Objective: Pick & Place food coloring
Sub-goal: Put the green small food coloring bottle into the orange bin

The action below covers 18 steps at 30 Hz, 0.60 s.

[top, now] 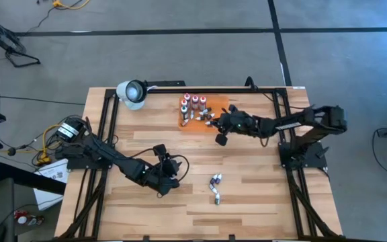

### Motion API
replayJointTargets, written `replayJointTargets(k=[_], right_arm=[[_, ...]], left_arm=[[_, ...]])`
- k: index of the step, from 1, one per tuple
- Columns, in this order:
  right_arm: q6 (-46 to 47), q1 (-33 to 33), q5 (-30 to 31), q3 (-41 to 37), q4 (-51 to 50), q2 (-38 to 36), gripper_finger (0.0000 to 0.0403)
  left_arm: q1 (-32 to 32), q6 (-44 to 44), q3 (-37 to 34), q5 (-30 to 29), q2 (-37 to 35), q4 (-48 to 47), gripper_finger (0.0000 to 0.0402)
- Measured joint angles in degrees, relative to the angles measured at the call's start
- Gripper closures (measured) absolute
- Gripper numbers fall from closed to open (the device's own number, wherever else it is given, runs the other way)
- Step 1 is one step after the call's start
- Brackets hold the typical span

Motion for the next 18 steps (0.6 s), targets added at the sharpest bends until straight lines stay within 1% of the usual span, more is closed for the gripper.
replayJointTargets(k=[5,11,14,18], right_arm=[[0.03,-3.03,-1.0,-0.02,2.15,3.6,0.0332],[1.5,-4.35,-1.11,-0.02,2.59,2.89,0.0325],[1.53,-4.35,-1.13,-0.02,2.35,2.88,0.0305],[1.55,-4.35,-1.13,0.0,2.43,2.96,0.0265]], left_arm=[[0.43,-0.28,0.0,0.02,0.01,0.37,0.0258],[0.4,-0.7,0.0,0.02,0.02,0.38,0.0258],[0.4,-0.72,0.0,0.1,0.02,0.55,0.0258],[0.4,-0.74,0.0,0.1,0.02,0.56,0.0258]])
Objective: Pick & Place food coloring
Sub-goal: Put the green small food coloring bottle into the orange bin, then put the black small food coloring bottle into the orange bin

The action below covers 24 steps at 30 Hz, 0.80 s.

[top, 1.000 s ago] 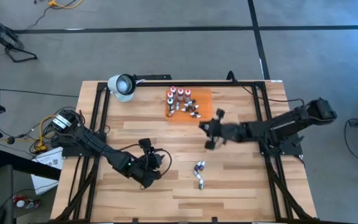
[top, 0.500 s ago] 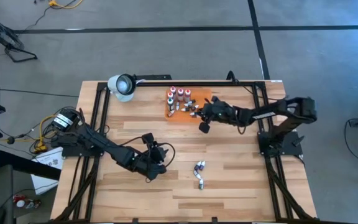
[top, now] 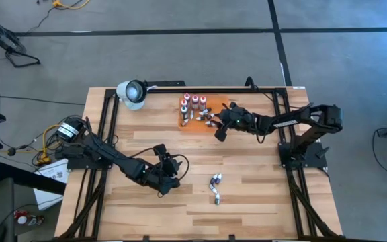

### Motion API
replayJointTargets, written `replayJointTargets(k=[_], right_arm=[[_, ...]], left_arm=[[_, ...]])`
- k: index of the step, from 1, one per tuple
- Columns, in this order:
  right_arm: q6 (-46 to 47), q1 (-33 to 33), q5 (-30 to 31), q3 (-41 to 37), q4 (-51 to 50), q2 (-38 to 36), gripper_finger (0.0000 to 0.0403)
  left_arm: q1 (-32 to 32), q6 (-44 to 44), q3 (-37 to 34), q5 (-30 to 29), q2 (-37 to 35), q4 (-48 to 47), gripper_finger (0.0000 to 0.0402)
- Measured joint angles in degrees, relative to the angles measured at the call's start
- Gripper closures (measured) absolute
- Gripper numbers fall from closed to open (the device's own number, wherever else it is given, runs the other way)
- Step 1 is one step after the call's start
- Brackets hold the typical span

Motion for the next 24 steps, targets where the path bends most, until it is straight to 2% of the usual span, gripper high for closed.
replayJointTargets(k=[5,9,18,24], right_arm=[[0.0,0.3,0.02,0.0,-0.49,-0.46,0.0213],[-0.19,2.95,0.14,0.0,-2.74,-4.65,0.0192],[0.77,15.46,0.11,-0.02,-18.28,-20.33,0.0197],[4.83,24.7,1.64,-0.02,-23.5,-26.44,0.0205]], left_arm=[[0.0,0.31,0.0,0.58,0.0,0.37,0.0258],[0.37,4.52,-0.02,6.34,0.0,4.8,0.0258],[1.76,18.02,-0.02,20.0,0.0,16.7,0.0258],[4.49,22.86,-0.02,26.79,1.86,20.72,0.0258]])
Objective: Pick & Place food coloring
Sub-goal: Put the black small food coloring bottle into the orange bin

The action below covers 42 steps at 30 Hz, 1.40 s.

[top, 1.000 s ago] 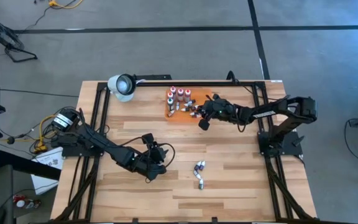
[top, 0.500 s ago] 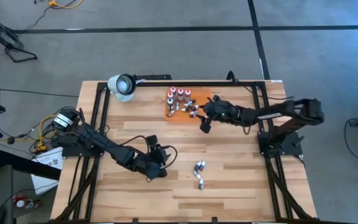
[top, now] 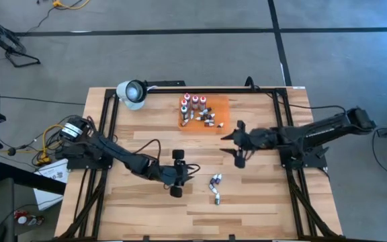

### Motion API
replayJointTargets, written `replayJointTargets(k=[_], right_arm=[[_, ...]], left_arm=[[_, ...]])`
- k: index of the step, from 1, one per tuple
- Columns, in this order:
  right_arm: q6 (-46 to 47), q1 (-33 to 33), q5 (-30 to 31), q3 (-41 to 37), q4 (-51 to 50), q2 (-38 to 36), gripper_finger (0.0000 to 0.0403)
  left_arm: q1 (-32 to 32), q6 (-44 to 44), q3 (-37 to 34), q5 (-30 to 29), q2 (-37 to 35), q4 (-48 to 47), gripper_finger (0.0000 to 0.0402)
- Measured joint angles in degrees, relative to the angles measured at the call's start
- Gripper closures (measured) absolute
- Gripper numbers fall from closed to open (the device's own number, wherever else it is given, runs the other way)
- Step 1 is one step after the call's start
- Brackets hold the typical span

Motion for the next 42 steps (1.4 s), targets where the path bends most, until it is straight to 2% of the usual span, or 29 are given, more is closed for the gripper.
replayJointTargets(k=[5,9,14,21,28,35,42], right_arm=[[1.18,6.25,5.17,0.0,-1.08,-0.64,0.021],[2.77,9.31,6.86,0.0,-2.36,-0.33,0.0212],[7.06,11.46,9.84,0.0,-6.0,-0.33,0.0212],[7.8,12.32,10.99,-0.02,-7.02,-0.33,0.0218],[7.44,12.23,10.97,-0.02,-8.25,-0.33,0.0221],[6.87,12.19,10.97,-0.02,-8.84,-0.33,0.0221],[6.58,12.13,10.97,-0.02,-8.79,-0.33,0.0221]], left_arm=[[3.04,5.93,-0.04,11.09,6.51,10.19,0.0258],[4.73,9.15,-0.04,19.56,10.32,17.1,0.0258],[5.1,12.06,1.13,26.13,13.53,24.44,0.0258],[5.1,13.18,7.64,28.48,21.67,27.0,0.0258],[5.1,13.18,15.72,28.58,26.62,18.54,0.0258],[5.52,13.14,16.9,23.62,27.38,14.7,0.0258],[5.8,12.77,16.85,22.06,27.4,13.27,0.0258]])
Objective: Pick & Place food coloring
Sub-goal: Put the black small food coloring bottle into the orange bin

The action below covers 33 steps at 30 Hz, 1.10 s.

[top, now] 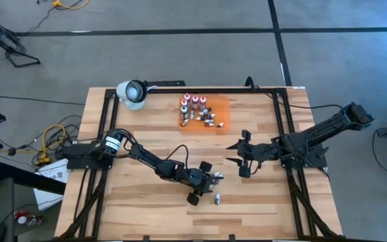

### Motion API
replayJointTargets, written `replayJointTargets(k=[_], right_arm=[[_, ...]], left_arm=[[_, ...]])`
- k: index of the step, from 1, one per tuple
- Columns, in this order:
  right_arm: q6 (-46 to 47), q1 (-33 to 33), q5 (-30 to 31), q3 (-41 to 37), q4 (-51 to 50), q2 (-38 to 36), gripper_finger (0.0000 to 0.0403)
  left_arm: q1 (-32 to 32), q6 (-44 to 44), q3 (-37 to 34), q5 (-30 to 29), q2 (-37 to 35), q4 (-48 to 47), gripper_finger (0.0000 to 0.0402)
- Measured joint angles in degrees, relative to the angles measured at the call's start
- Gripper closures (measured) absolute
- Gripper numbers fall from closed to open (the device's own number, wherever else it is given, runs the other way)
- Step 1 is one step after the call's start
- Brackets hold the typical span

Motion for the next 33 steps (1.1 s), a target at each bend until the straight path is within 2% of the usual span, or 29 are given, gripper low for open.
replayJointTargets(k=[11,16,20,33], right_arm=[[0.13,0.0,-0.06,0.0,-0.22,0.0,0.0221],[0.15,0.0,-0.24,0.0,-0.29,0.0,0.0221],[0.17,0.0,-0.26,0.0,-0.31,0.0,0.0221],[0.2,0.0,-0.44,0.0,-0.31,0.0,0.0221]], left_arm=[[-0.07,-2.74,0.11,-1.49,-0.17,-2.97,0.0258],[0.29,-11.4,0.89,-3.34,-0.67,-8.17,0.0258],[0.95,-17.3,2.9,-1.23,-0.81,-14.98,0.0258],[1.09,-17.6,3.21,0.12,-0.66,-17.57,0.0258]])
